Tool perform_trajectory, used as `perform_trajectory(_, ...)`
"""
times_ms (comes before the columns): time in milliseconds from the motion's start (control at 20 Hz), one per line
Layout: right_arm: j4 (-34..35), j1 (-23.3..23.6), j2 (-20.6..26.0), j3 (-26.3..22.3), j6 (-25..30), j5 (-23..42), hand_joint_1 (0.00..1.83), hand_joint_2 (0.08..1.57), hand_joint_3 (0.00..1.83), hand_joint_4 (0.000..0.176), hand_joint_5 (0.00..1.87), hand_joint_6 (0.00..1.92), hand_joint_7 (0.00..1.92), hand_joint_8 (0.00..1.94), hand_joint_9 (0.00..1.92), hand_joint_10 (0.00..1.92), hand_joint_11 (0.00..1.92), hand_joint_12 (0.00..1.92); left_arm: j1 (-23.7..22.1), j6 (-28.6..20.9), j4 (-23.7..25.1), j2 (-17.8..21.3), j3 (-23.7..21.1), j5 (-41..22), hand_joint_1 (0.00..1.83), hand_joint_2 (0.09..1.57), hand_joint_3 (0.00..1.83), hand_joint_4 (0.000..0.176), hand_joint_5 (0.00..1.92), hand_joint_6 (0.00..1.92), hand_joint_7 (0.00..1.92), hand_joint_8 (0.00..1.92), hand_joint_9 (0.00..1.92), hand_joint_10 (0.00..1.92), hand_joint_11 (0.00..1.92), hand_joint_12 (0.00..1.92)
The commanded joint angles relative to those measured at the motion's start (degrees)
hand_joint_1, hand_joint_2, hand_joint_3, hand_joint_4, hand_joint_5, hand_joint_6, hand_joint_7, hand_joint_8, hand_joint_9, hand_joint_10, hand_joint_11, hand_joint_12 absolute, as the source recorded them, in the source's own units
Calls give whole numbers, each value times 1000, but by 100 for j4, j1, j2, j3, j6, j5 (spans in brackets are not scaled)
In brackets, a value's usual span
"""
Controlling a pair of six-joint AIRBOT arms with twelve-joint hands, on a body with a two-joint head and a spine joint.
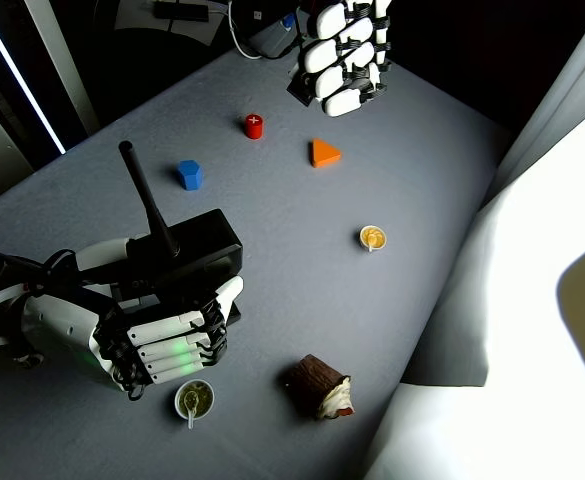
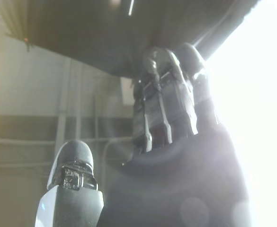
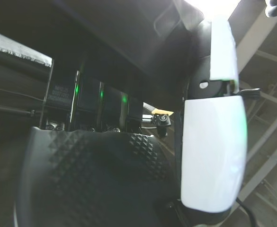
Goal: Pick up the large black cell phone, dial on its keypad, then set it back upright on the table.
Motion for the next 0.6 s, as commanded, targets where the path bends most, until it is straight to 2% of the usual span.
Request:
perform_trajectory(0, -111, -19, 45, -1, 126, 798, 1483, 1128, 1, 0, 891, 958, 816, 1045, 891, 1204, 897, 1529, -134, -47, -360, 8, 0, -593, 0, 1200, 0, 4, 339, 6, 483, 10, 450, 10, 0, 945)
perform_trajectory(50, -111, -22, 46, 5, 132, 798, 1383, 1159, 2, 0, 889, 1043, 775, 1111, 880, 1355, 868, 1309, -135, -47, -364, 12, 0, -595, 0, 1198, 0, 5, 344, 7, 492, 12, 462, 14, 0, 956)
perform_trajectory(100, -111, -22, 44, 18, 135, 798, 1460, 1142, 3, 0, 894, 988, 776, 1080, 858, 1278, 879, 1491, -135, -48, -370, 13, 0, -597, 0, 1198, 0, 4, 333, 2, 470, 3, 441, 4, 0, 924)
perform_trajectory(150, -111, -22, 43, 27, 138, 798, 1478, 1133, 0, 0, 901, 939, 814, 1069, 869, 1232, 884, 1529, -135, -49, -372, 14, 0, -598, 0, 1196, 0, 3, 338, 2, 477, 4, 449, 6, 0, 949)
perform_trajectory(200, -111, -21, 37, 41, 144, 797, 1389, 1140, 1, 0, 909, 995, 835, 1084, 903, 1293, 863, 1258, -134, -49, -372, 14, 1, -598, 0, 1198, 0, 0, 328, 1, 478, 3, 454, 6, 0, 970)
perform_trajectory(250, -111, -21, 32, 52, 148, 796, 1373, 1136, 0, 0, 903, 1015, 874, 1042, 926, 1274, 864, 1141, -134, -49, -372, 14, 1, -598, 0, 1198, 0, 2, 339, 4, 493, 6, 467, 9, 0, 991)
perform_trajectory(400, -112, -21, 25, 69, 154, 792, 1363, 1141, 1, 0, 916, 1036, 837, 1080, 913, 1262, 845, 1086, -133, -49, -375, 8, 0, -598, 0, 1201, 0, 5, 347, 2, 470, 4, 453, 5, 0, 925)
perform_trajectory(450, -113, -21, 29, 69, 155, 791, 1228, 1160, 0, 0, 910, 1097, 860, 1145, 886, 855, 804, 1082, -133, -50, -379, 9, 1, -592, 0, 1199, 0, 4, 339, 1, 479, 5, 456, 5, 0, 952)
perform_trajectory(500, -113, -21, 33, 71, 156, 789, 1195, 1171, 0, 19, 882, 1136, 865, 1172, 927, 616, 778, 1070, -133, -50, -379, 10, 4, -592, 0, 1199, 0, 2, 344, 3, 493, 7, 469, 8, 0, 991)
perform_trajectory(550, -114, -21, 35, 76, 159, 783, 1181, 1189, 0, 19, 814, 1218, 873, 1186, 934, 480, 714, 1081, -133, -50, -380, 10, 10, -592, 0, 1197, 0, 5, 349, 3, 497, 5, 470, 6, 0, 980)
